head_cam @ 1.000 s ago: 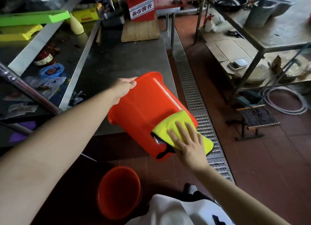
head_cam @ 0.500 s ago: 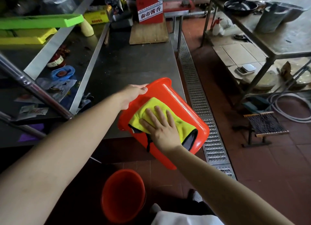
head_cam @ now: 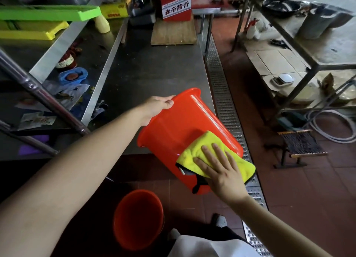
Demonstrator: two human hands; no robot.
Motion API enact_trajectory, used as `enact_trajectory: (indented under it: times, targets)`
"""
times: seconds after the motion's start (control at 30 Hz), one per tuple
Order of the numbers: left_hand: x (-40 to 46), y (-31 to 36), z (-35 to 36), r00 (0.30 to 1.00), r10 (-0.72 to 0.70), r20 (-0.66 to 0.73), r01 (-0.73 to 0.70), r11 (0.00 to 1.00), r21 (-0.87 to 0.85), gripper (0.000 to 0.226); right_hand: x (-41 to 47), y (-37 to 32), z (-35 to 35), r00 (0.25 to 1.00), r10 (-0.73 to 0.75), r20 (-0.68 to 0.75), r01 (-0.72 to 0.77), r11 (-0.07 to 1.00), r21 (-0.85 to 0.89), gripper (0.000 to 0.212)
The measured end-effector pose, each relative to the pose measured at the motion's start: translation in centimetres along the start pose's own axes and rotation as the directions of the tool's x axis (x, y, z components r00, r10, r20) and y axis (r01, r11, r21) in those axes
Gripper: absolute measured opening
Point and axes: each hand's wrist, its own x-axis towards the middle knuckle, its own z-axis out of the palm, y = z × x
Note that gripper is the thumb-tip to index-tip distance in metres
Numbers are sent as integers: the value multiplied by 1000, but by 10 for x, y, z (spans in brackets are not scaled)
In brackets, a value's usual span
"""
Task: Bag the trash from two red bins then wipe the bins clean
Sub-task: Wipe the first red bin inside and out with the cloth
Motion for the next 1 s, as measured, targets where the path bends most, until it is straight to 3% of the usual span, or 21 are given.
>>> enact_trajectory:
  times: [0.13,0.3,0.5,0.77,0.87,1.0]
  targets:
    - [-1,-2,0,1000,-7,18,7,1000,6,42,-1,6,-1,1000,14,12,-15,999,29,61]
    - [-1,-10,-2,1000,19,22,-17,996,-90,40,78,-12,-6,995,90,31,-92,994,62,54]
    - [-5,-17,-1,990,92,-111,-98,994,-52,38,170,-34,-2,985,131,113,-142,985,95,54]
    - [-16,-24,3,985,98,-140,-102,995,-23,35,42,2,-1,1000,-28,3,28,998,64,58]
    - [-21,-26,3,985,98,-145,-97,995,13,35,-2,19,-4,999,-26,31,24,997,73,68]
    - [-32,-40,2,978,157,-135,-152,987,48,34,7,17,-7,998,-2,65,-7,991,136,62]
